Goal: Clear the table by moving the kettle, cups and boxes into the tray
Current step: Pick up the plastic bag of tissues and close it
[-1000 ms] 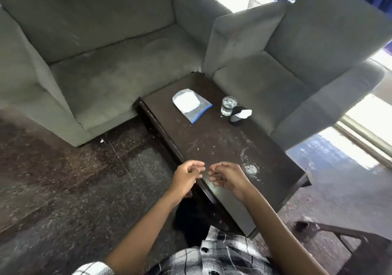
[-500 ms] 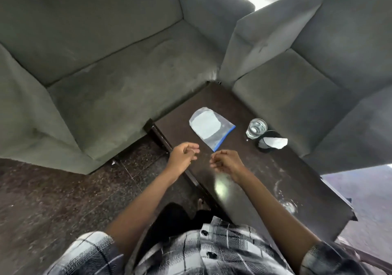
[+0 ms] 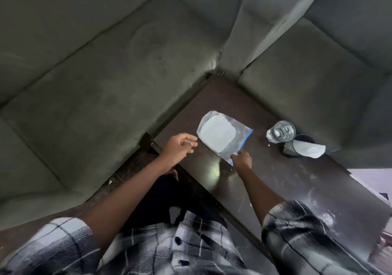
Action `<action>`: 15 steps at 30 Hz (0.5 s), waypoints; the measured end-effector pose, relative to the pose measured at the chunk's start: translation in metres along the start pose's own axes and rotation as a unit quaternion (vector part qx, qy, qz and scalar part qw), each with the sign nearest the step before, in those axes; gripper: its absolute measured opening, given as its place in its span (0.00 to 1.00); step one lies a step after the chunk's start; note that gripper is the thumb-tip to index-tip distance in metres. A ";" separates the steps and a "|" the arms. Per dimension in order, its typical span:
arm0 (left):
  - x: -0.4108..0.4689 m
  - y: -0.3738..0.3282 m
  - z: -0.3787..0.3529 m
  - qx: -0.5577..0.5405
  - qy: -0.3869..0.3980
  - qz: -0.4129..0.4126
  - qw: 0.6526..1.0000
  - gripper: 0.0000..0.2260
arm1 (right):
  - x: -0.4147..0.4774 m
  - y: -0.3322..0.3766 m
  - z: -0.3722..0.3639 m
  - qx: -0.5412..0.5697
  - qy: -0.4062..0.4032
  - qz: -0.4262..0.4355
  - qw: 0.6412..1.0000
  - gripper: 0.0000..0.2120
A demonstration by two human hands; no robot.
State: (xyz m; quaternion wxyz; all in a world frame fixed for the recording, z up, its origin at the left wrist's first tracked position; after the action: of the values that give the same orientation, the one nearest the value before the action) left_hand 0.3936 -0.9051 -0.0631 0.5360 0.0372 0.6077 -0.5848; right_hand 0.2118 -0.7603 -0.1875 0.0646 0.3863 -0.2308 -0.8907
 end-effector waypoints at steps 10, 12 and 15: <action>0.050 0.021 0.034 0.043 0.058 0.015 0.997 0.11 | 0.039 -0.011 -0.033 0.080 -0.117 -0.211 0.967 0.18; 0.052 0.013 0.039 0.053 0.062 0.006 0.997 0.12 | 0.040 -0.010 -0.031 0.090 -0.107 -0.190 0.972 0.17; 0.047 -0.002 0.042 0.066 0.074 -0.004 0.995 0.12 | 0.031 -0.001 -0.022 0.068 -0.107 -0.134 0.983 0.16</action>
State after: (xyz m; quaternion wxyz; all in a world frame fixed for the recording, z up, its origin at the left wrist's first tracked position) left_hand 0.3983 -0.9645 -0.0833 0.4834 0.1137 0.6060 -0.6214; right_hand 0.2064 -0.7760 -0.2215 -0.1070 0.3202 -0.2427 -0.9095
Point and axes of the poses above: each hand's wrist, its own x-axis towards the middle knuckle, its own z-axis out of the back of the hand, y = z × x, the point moved 5 cm from there along x, towards the middle knuckle, and after that the axes turned 4 degrees about z, right-handed, at the moved point
